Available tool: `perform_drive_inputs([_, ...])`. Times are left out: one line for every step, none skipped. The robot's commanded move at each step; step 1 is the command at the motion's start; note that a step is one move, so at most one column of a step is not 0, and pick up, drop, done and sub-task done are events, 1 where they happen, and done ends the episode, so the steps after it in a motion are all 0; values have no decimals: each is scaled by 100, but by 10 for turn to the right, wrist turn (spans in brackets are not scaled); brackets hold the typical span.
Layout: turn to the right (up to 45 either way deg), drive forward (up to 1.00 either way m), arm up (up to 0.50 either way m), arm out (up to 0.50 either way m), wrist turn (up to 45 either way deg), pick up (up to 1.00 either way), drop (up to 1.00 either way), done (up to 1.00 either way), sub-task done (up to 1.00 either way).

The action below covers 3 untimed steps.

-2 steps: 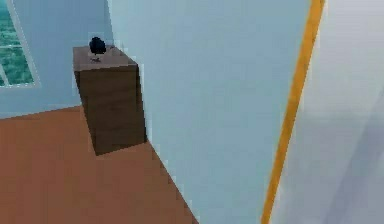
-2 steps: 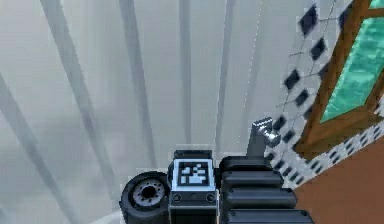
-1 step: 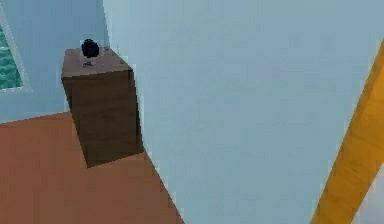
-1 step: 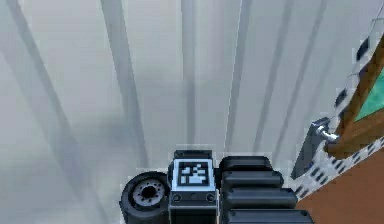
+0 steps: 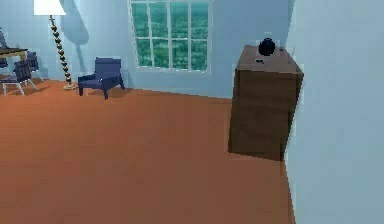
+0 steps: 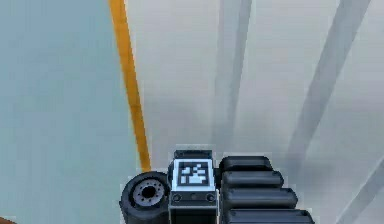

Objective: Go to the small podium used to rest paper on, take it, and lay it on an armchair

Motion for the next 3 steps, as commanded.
perform_drive_inputs([-210,0,0,0,0,0,0,0,0])
perform_drive_inputs([0,60,0,0,0,0,0,0,0])
perform_drive_inputs([-150,0,0,0,0,0,0,0,0])
